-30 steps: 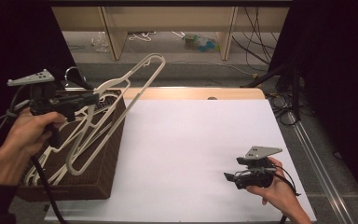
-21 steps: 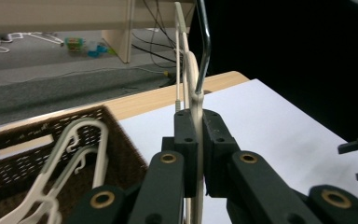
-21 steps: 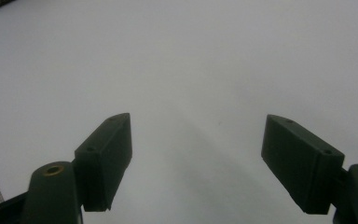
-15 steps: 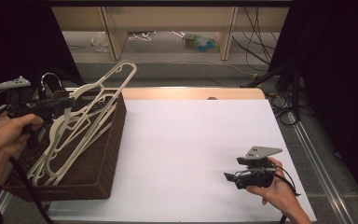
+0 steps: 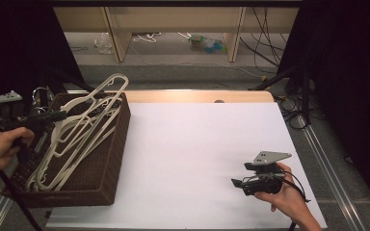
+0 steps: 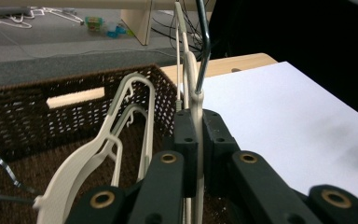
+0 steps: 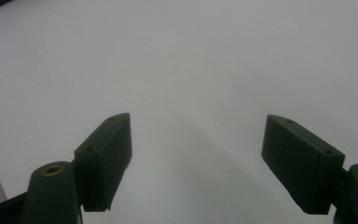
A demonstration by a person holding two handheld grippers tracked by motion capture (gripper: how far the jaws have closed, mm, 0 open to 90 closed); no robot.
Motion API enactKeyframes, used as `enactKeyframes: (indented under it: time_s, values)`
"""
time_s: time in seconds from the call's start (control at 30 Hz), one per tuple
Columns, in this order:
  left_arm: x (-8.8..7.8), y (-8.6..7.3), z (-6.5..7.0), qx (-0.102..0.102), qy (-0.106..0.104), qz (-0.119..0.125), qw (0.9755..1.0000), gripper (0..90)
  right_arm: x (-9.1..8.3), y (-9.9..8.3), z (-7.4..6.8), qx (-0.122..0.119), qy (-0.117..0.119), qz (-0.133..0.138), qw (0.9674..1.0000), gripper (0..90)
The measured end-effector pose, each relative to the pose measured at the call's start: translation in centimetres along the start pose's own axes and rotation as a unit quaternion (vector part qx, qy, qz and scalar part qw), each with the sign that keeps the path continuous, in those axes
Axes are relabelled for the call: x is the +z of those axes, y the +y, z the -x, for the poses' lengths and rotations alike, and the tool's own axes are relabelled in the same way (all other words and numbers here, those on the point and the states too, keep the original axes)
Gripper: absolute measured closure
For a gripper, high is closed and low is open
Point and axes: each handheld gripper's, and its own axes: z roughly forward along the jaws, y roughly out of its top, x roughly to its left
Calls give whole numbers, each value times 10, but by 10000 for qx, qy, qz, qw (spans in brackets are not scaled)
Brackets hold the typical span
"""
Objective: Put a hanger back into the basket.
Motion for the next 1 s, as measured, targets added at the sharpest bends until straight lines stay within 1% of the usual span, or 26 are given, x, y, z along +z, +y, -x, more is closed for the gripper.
enactKeyframes:
  time_s: [0.07,0.1,0.13,0.17,0.23,0.27,0.37,0.53,0.6,0.63,0.67,0.73,0.8,0.83,0.87,0.93,0.97,1.0]
  values:
    - [-1,-4,-4,-22,59,-49,10000,859,0,0,0,60,-6,35,10000,251]
    - [-2,-6,-7,-39,81,-72,9999,859,0,0,1,56,-13,30,10000,251]
    - [-2,-7,-9,-41,98,-92,9999,858,1,-1,0,58,-27,86,9999,251]
    - [-3,-9,-11,-57,109,-101,9999,859,0,0,1,45,1,18,10000,251]
    - [-4,-13,-15,-96,96,-99,9999,859,1,0,0,-2,-3,33,10000,251]
    - [-4,-15,-16,-107,88,-116,9998,859,0,0,1,-21,15,-1,10000,251]
    - [-4,-21,-20,-138,61,-200,9997,859,0,0,1,-4,17,9,10000,251]
    - [-3,-27,-24,-191,75,-248,9995,859,0,0,0,75,7,8,10000,251]
    - [-3,-29,-25,-184,53,-257,9995,858,0,0,1,44,8,29,10000,251]
    - [-3,-29,-26,-178,55,-325,9993,858,-1,0,1,43,13,10,10000,251]
    - [-2,-30,-27,-185,73,-330,9993,858,-1,0,1,43,14,7,10000,251]
    - [-1,-31,-30,-245,46,-324,9992,858,-1,0,1,16,7,25,10000,251]
    - [2,-32,-33,-328,89,-359,9988,858,-1,0,1,44,16,5,10000,251]
    - [4,-33,-34,-325,53,-364,9988,857,-1,0,1,32,30,-5,10000,251]
    - [6,-34,-35,-343,70,-371,9987,857,-1,0,1,26,40,-2,10000,251]
    - [9,-35,-37,-355,205,-450,9981,855,-1,0,1,28,28,9,10000,251]
    - [10,-35,-37,-350,235,-490,9979,853,1,0,1,8,-29,115,9999,251]
    - [11,-35,-37,-343,322,-555,9973,849,1,-1,1,-5,-26,128,9999,251]
